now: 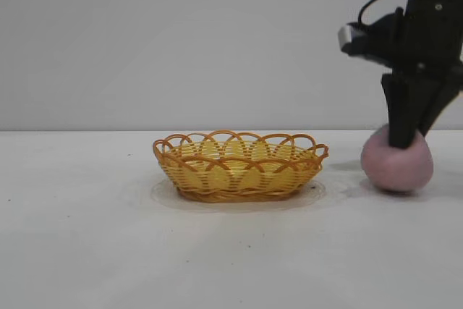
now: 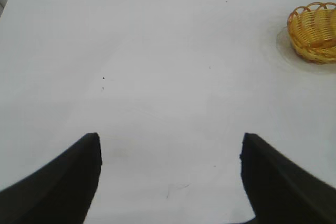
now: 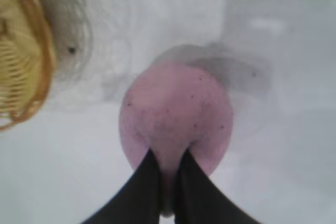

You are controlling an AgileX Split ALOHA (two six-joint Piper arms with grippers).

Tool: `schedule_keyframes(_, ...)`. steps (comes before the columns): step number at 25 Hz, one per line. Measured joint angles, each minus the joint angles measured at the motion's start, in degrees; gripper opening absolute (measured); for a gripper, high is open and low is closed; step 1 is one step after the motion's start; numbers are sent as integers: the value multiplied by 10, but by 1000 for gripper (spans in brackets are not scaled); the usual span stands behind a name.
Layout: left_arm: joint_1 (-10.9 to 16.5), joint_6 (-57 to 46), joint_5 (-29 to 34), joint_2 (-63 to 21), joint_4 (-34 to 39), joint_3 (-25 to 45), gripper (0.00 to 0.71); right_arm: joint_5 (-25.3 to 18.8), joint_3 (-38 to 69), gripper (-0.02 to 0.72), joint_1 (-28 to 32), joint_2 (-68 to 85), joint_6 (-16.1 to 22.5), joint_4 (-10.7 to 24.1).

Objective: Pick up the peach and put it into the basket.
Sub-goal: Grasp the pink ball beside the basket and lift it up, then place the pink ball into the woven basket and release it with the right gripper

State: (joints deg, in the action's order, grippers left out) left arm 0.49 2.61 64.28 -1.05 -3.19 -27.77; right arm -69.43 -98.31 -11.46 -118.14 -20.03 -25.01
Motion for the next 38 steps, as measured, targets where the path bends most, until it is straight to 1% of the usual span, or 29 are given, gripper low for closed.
schedule_keyframes(3,0,0,0,0,0,0,544,-1,-19,0,-26,3,-8,-39)
schedule_keyframes(5,0,0,0,0,0,0,544,-1,-22,0,-55,1,-16,-51)
schedule_keyframes(9,0,0,0,0,0,0,544,-5,-22,0,-110,-19,-19,-59)
schedule_keyframes(12,0,0,0,0,0,0,544,-6,-22,0,-135,-45,-19,-59)
schedule_keyframes(14,0,0,0,0,0,0,544,-6,-22,0,-141,-61,-20,-59)
schedule_keyframes(15,0,0,0,0,0,0,544,-6,-22,57,-142,-69,-20,-58)
schedule_keyframes(17,0,0,0,0,0,0,544,-6,-22,57,-143,-77,-20,-47)
schedule_keyframes(20,0,0,0,0,0,0,544,-5,-22,167,-143,-80,-20,-30)
schedule_keyframes(22,0,0,0,0,0,0,544,-4,-22,235,-143,-80,-20,-29)
schedule_keyframes(24,0,0,0,0,0,0,544,-4,-22,326,-143,-80,-20,-29)
schedule_keyframes(27,0,0,0,0,0,0,544,-4,-22,427,-143,-80,-20,-28)
schedule_keyframes(30,0,0,0,0,0,0,544,-4,-24,418,-141,-79,-19,-20)
schedule_keyframes(31,0,0,0,0,0,0,544,-4,-26,460,-138,-76,-19,-16)
schedule_keyframes(32,0,0,0,0,0,0,544,-4,-29,445,-132,-73,-19,-12)
schedule_keyframes(38,0,-1,0,0,0,0,544,-5,-61,445,-68,-60,-18,-2)
